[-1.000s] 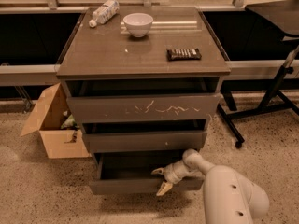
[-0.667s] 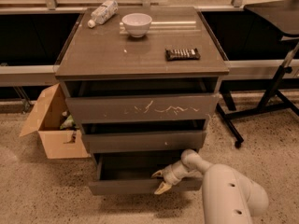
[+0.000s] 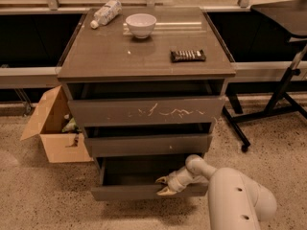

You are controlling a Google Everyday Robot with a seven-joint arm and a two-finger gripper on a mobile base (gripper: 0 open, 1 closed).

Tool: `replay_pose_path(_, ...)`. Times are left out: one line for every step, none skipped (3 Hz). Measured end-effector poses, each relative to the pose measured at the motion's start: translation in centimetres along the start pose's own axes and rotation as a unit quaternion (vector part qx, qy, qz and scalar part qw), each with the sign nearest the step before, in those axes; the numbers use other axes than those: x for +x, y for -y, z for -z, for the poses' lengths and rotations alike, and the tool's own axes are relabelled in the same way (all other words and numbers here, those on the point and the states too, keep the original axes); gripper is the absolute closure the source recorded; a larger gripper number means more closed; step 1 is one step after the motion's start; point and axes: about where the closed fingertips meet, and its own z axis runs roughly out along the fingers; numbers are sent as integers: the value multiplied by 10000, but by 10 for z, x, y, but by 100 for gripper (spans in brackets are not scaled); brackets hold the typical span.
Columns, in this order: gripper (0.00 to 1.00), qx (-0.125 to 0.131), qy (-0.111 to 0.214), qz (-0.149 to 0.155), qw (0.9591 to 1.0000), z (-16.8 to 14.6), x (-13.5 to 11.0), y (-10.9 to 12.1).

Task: Open bottom drawer

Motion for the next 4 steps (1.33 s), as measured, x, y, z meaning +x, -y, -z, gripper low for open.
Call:
replay_pose_path(76,0,0,0,10000,0,0,0)
replay_pose_path(53,0,0,0,10000,0,0,0)
replay_pose_path(28,-1,0,0,10000,0,0,0)
replay_pose_path(6,-1,0,0,10000,0,0,0)
